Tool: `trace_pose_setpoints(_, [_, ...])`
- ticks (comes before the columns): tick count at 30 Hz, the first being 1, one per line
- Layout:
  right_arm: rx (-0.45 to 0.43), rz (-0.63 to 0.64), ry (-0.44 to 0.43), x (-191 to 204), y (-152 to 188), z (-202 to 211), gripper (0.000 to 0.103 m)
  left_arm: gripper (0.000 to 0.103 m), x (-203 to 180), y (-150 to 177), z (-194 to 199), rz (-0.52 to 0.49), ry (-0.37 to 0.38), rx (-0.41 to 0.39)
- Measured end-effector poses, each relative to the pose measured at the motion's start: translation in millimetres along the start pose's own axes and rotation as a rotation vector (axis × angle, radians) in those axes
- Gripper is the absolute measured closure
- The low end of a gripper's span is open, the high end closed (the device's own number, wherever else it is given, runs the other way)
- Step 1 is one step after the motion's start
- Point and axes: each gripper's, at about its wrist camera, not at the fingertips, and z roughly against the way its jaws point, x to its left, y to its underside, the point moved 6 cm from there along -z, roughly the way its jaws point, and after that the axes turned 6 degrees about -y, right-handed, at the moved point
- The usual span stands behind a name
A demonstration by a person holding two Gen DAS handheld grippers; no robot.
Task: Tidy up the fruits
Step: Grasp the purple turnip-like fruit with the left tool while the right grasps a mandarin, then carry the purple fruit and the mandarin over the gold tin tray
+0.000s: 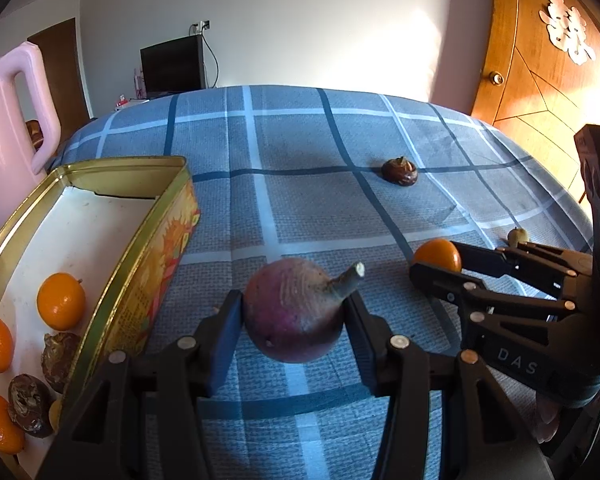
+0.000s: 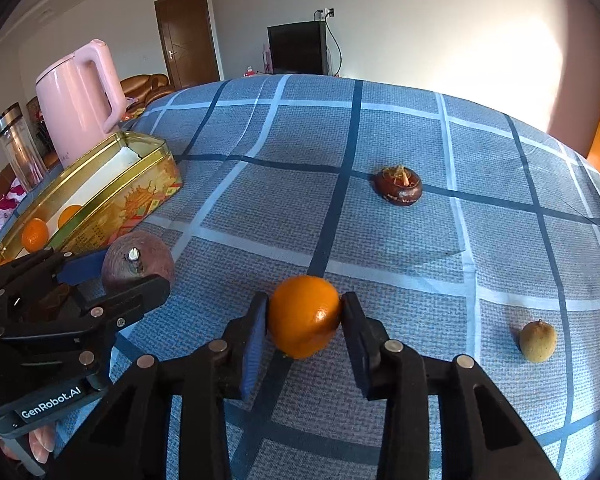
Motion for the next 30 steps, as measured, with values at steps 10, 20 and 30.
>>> trace_pose_setpoints(10, [-0.064, 0.022, -0.006, 4.9, -2.4, 13.7, 0.064, 0.050, 1.1, -1.1, 4.7, -0.004, -0.015, -0.024])
trace_pose_setpoints(20, [-0.155, 0.079, 0.016, 14.9, -5.7, 31.4, 0.064, 0.050, 0.5, -3.8, 12.3, -0.014, -0.027, -0.067])
trace_pose_setpoints(30, [-0.207, 0.087, 0.013, 16.8, -6.1, 42.0, 0.064, 0.050, -1.2, -4.7, 18.5, -0.022, -0.038, -0.102])
